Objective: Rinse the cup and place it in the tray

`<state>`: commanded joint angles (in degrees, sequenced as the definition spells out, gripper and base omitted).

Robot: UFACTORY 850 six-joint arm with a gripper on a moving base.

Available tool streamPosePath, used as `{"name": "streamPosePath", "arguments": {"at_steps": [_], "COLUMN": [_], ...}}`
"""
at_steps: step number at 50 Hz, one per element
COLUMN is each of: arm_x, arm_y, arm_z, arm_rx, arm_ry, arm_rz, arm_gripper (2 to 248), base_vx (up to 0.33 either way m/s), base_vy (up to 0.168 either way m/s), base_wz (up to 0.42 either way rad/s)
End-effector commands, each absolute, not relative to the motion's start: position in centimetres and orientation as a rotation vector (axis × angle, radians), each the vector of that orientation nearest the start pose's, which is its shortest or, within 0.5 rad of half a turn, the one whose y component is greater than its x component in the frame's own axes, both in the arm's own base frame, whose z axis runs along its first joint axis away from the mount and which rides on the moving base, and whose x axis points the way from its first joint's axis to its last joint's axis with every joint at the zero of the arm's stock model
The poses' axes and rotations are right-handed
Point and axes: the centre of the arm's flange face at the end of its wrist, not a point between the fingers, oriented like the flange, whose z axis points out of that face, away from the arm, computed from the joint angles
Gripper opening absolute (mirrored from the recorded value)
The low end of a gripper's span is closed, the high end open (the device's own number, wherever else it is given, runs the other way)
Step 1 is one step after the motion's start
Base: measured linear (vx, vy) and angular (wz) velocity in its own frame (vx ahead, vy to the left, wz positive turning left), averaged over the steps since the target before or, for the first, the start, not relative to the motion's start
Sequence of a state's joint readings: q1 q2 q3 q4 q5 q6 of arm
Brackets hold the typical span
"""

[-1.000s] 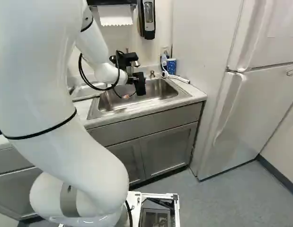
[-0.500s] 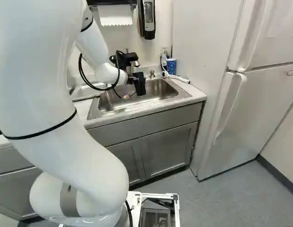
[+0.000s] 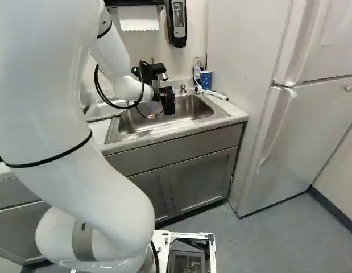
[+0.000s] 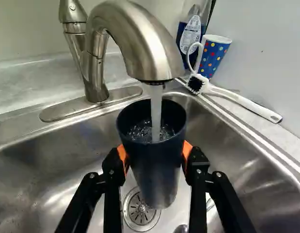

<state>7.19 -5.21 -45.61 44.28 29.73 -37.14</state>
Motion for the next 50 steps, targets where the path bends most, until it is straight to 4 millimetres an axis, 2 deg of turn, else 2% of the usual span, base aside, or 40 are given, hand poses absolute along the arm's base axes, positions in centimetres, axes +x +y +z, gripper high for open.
{"name": "streamPosePath", "arguments": {"at_steps": [50], "arm_x": [50.15], "arm_y": [2.96], "arm_z": [48.95], "arm_rx": [-2.83], "arm_ry": [0.225], "arm_rz": [-1.822], "arm_gripper": [124], "base_vx": [0.0], "base_vy": [0.0], "base_wz": [0.0]}}
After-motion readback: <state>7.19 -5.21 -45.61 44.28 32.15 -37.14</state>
